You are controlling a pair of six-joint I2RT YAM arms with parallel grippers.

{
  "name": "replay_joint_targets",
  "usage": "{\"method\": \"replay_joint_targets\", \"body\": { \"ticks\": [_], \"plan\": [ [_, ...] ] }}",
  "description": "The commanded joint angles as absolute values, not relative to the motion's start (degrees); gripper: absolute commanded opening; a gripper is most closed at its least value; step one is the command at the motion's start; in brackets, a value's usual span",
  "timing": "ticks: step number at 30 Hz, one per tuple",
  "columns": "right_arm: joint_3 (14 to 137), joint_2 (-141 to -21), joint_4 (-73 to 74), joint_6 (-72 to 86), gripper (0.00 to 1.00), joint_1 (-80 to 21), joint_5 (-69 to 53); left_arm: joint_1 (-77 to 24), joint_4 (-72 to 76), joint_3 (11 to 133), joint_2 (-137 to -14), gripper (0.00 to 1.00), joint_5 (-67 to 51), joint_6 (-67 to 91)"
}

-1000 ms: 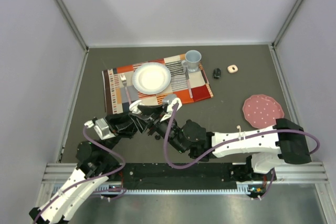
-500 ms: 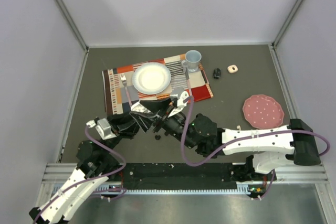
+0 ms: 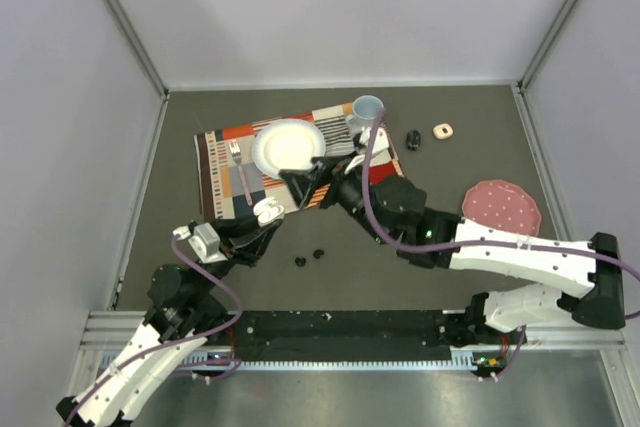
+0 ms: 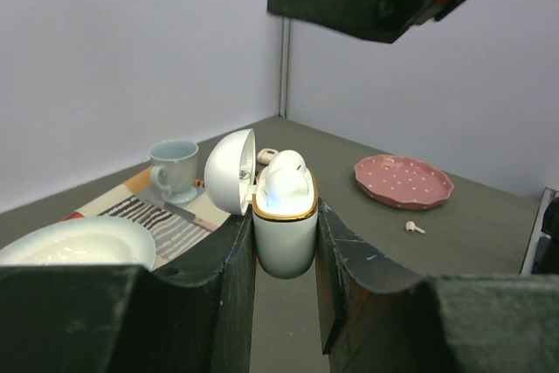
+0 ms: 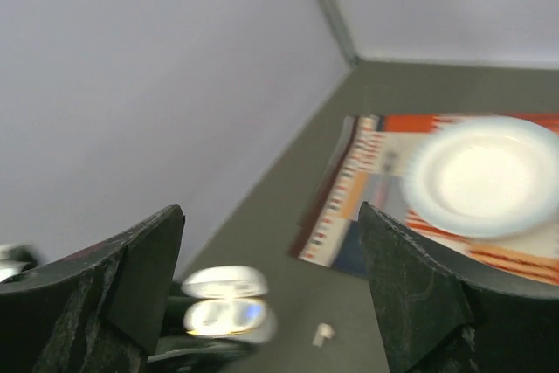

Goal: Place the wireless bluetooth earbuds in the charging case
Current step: Close the charging case with the earbuds.

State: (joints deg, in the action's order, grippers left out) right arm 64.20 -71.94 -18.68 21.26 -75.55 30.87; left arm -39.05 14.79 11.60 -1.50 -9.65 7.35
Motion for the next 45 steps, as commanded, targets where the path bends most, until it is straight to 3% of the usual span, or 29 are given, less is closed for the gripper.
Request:
{"method": "replay_joint_targets", "body": {
  "ticks": [1,3,6,23,45],
  "plan": [
    [64.61,-67.60,-0.18,34.53,0.85,-66.02,23.66,-38.94,13.01,15.47,-1.58,0.00,-11.42,7.56],
    [61.46,-66.19,1.65,37.34,0.93,-61.81,18.75,-38.94,12.40,15.91,-2.02,0.00,-12.03,7.91],
    [58.37,-63.38,3.34,39.46,0.96,-58.02,15.04,-38.94,10.21,17.22,-2.72,0.00,-12.56,8.35],
    [54.49,-59.76,9.67,41.57,0.98,-54.14,11.78,-38.85,10.02,18.81,-12.83,0.00,-23.02,8.79],
    [56.86,-72.15,4.84,45.09,0.98,-54.23,-4.65,-39.02,16.26,19.16,-22.06,0.00,-34.63,11.25]
  ]
}}
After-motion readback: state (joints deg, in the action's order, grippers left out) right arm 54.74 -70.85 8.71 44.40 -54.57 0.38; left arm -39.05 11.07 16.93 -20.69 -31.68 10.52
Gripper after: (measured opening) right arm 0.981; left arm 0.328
